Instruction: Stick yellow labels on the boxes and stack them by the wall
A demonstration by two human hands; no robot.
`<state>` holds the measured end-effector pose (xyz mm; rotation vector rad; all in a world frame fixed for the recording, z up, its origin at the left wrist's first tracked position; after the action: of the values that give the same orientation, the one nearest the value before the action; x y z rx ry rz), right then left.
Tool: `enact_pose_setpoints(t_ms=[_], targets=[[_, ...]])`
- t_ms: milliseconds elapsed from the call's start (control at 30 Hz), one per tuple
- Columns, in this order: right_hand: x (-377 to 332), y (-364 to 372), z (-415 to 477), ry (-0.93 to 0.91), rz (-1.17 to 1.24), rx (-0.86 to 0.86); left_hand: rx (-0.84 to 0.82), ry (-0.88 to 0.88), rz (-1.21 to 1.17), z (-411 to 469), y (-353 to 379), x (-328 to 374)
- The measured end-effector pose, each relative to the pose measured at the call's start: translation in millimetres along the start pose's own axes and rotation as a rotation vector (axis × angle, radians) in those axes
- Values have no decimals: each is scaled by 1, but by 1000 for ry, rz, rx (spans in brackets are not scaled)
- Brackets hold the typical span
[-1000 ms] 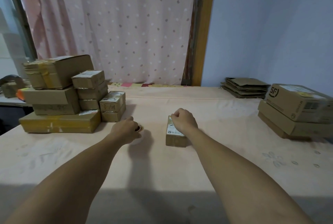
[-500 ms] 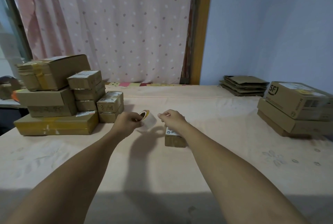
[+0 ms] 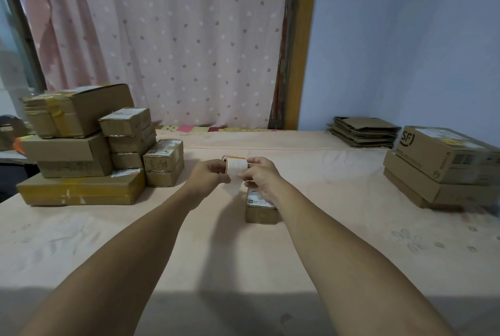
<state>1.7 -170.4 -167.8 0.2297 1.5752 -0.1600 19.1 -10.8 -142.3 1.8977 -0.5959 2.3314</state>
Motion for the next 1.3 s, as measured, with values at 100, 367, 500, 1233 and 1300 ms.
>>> enact_pose_setpoints(t_ms=[100,367,500,1233,1300], targets=[[-8,-3,-2,-83,-156,-40,-35,-12,-73,1,8,7],[-15,-24,-2,-79,-160,5,-31,23,-148,4,15,5],[-18,-27,-4,-102,-158,16,-25,-2,-136,6,18,1],[-53,8,-33,-705,-1235,-40,81,211,503,15,21,2],[-53,6,-33,-696,-1231,-29,93,241,552,13,21,4]])
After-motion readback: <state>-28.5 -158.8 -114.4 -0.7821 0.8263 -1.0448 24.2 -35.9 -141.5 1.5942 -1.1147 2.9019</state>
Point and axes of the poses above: each hand's wrist, its own z-axis towards the middle knuckle, its own y-axis out of the palm, x = y × z, the point moved 9 cm from there along z, towards the middle knuckle, and after that the axes turned 4 degrees about -y, right-handed, at the moved point
